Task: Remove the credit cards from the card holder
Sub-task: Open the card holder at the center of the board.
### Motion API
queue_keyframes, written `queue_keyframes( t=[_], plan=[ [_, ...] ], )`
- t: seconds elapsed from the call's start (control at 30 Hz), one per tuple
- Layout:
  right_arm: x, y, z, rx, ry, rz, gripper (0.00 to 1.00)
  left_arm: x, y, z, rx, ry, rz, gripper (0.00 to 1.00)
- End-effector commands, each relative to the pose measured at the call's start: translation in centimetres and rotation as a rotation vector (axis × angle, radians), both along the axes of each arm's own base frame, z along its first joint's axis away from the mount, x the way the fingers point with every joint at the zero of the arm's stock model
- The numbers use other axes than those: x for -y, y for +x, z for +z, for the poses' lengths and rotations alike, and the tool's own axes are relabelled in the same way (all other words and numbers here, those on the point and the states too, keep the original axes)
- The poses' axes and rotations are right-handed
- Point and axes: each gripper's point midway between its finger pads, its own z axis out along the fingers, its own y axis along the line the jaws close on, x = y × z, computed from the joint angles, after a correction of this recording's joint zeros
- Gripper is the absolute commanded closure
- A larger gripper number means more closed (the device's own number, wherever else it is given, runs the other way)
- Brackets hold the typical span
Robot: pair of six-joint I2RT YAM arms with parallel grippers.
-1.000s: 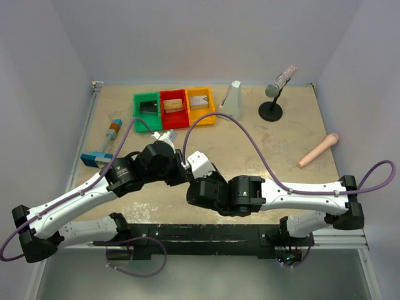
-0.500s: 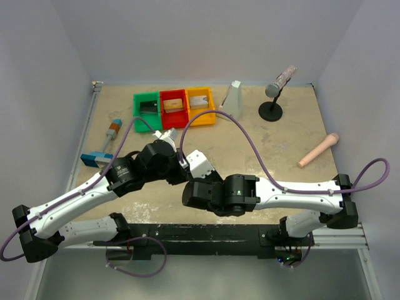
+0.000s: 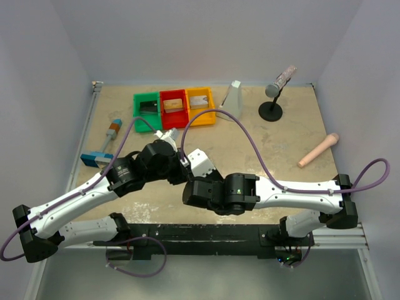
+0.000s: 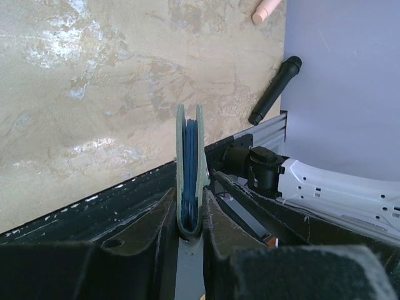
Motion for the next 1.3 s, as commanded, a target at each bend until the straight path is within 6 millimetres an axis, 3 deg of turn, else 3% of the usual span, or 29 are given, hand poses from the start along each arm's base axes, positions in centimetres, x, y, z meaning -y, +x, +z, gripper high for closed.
queue_keyframes(
  t=[0.0, 0.13, 0.27, 0.4, 0.7, 0.87, 1.27],
  plan=[
    [0.8, 1.4, 1.1, 0.044, 0.011, -0.065, 0.81, 1.3, -1.6, 2.3, -0.011, -0.105, -0.082, 1.00],
    [0.8, 1.4, 1.1, 0.044, 0.013, -0.066, 0.83, 1.4, -1.6, 2.2, -0.011, -0.109, -0.084, 1.00],
    [0.6, 1.4, 1.3, 0.045, 0.028, -0.058, 0.71, 1.4, -1.6, 2.1, -0.013, -0.108, -0.088, 1.00],
    [0.2, 1.5, 1.5, 0.049, 0.033, -0.041, 0.68, 1.5, -1.7, 2.2, -0.008, -0.114, -0.097, 1.00],
    [-0.3, 1.4, 1.5, 0.048, 0.021, -0.013, 0.82, 2.2, -2.2, 2.6, -0.002, -0.141, -0.149, 1.00],
    [-0.3, 1.4, 1.5, 0.046, 0.017, -0.012, 0.99, 2.3, -2.3, 2.7, 0.005, -0.145, -0.170, 1.00],
    [0.7, 1.6, 2.0, 0.059, 0.041, -0.051, 1.00, 2.2, -2.5, 2.2, 0.002, -0.139, -0.174, 1.00]
  ],
)
